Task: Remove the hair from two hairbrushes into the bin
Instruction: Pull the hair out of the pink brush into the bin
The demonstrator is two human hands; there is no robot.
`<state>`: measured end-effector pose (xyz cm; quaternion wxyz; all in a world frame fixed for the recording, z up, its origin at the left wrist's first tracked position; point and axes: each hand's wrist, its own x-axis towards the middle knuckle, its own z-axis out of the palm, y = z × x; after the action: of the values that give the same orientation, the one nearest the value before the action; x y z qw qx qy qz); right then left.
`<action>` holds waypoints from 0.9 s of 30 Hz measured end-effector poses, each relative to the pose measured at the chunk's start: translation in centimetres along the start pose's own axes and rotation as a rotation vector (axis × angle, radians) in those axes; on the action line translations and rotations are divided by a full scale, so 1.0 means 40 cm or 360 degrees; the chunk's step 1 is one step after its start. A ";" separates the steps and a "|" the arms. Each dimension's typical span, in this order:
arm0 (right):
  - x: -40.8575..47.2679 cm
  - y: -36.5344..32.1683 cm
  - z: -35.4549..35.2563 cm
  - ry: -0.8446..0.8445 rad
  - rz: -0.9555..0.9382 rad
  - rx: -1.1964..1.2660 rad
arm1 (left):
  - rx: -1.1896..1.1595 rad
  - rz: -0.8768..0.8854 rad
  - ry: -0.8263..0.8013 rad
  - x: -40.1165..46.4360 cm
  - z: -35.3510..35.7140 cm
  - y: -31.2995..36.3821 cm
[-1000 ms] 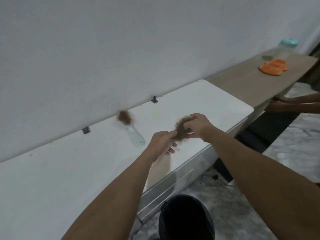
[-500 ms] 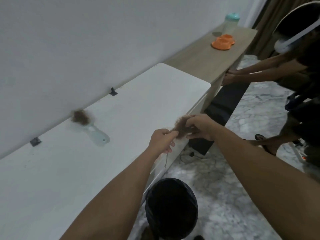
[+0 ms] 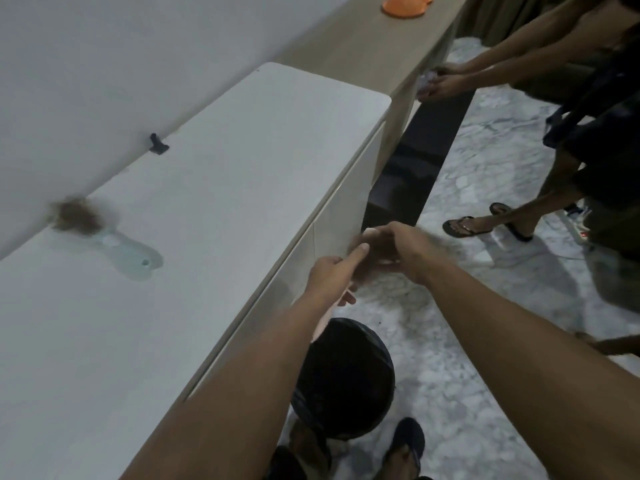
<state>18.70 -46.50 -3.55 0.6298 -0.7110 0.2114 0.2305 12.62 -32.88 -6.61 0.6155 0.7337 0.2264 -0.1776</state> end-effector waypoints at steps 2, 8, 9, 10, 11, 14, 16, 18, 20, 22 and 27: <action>0.020 0.052 -0.007 -0.0033 -0.0034 -0.0033 | 0.0161 0.0004 -0.0009 0.022 0.028 -0.035; 0.087 0.211 -0.038 -0.0004 -0.0014 0.0041 | 0.0285 -0.0029 -0.0006 0.098 0.094 -0.159; 0.100 0.241 -0.042 -0.0008 -0.0019 0.0044 | 0.0299 -0.0035 -0.0012 0.108 0.104 -0.181; 0.108 0.269 -0.045 -0.0026 -0.0040 0.0023 | 0.0325 -0.0033 -0.0015 0.115 0.112 -0.204; 0.117 0.300 -0.046 -0.0045 -0.0072 0.0003 | 0.0365 -0.0020 -0.0017 0.124 0.119 -0.228; 0.134 0.395 -0.041 -0.0047 -0.0127 -0.0051 | 0.0470 0.0005 -0.0037 0.138 0.140 -0.311; 0.133 0.456 -0.033 -0.0009 -0.0139 -0.0070 | 0.0521 0.0051 -0.0046 0.141 0.150 -0.367; 0.118 0.516 -0.022 0.0030 -0.0142 -0.0050 | 0.0563 0.0113 -0.0076 0.138 0.155 -0.427; 0.100 0.574 -0.011 0.0110 -0.0132 -0.0022 | 0.0550 0.0149 -0.0146 0.124 0.152 -0.484; 0.079 0.626 0.007 0.0180 -0.0122 0.0008 | 0.0496 0.0145 -0.0198 0.103 0.143 -0.538; -0.004 0.707 0.061 0.0376 -0.0090 0.0160 | 0.0348 0.0123 -0.0299 0.021 0.105 -0.625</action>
<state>1.72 -47.39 -26.27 0.6416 -0.7065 0.2753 0.1165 -0.36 -33.42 -28.38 0.5568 0.7847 0.1188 -0.2451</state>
